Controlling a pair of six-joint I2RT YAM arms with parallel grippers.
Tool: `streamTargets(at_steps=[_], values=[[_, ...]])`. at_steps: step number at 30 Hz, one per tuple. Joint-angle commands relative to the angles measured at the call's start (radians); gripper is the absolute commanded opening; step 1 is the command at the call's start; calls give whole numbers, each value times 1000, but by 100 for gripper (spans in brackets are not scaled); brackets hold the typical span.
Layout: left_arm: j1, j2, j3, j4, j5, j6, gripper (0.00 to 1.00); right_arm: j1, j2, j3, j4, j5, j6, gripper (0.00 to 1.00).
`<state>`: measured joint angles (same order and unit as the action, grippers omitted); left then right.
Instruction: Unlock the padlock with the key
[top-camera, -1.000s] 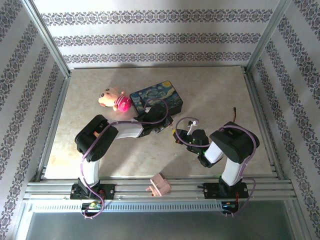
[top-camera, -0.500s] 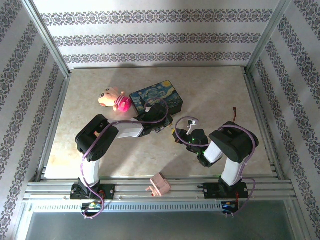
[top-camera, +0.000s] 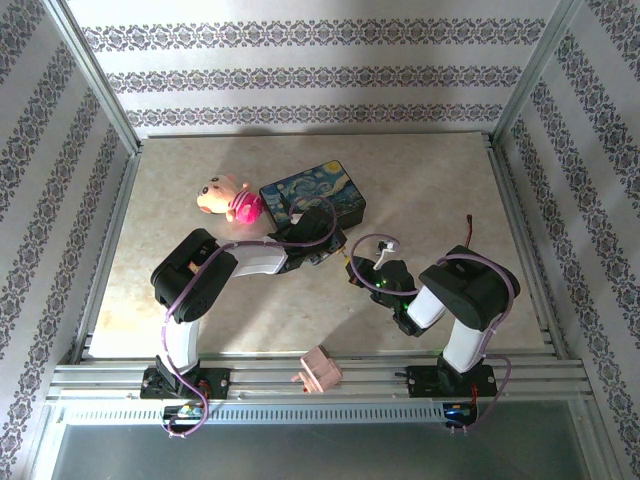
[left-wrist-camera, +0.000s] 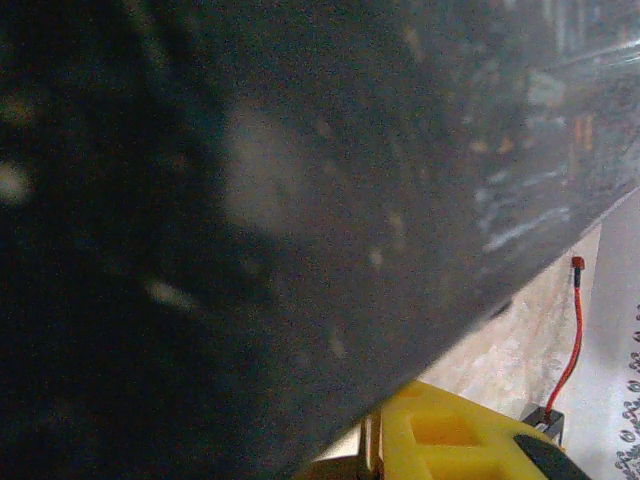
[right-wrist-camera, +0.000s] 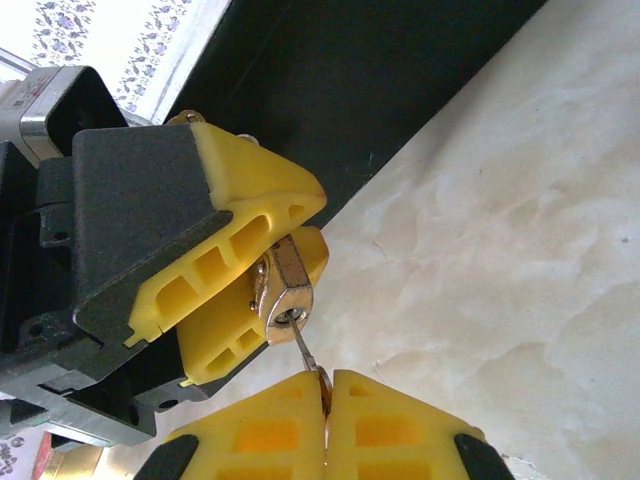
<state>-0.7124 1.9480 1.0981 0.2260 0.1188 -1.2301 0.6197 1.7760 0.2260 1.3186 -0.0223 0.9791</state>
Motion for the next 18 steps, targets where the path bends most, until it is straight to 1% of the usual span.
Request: streamTargets(at_steps=[1,5,9,18], values=[[-7,35,1,15,79,-57,25,9,-18,5,57,34,36,0],[-8,35,-4,25,84,-61,25,35,-7,31,51,33,38,0],[-9,35,-5,31,90,-63,25,63,4,45,51,57,38,0],[-13,45,4,22,102,-59,25,72,10,41,57,78,38,0]])
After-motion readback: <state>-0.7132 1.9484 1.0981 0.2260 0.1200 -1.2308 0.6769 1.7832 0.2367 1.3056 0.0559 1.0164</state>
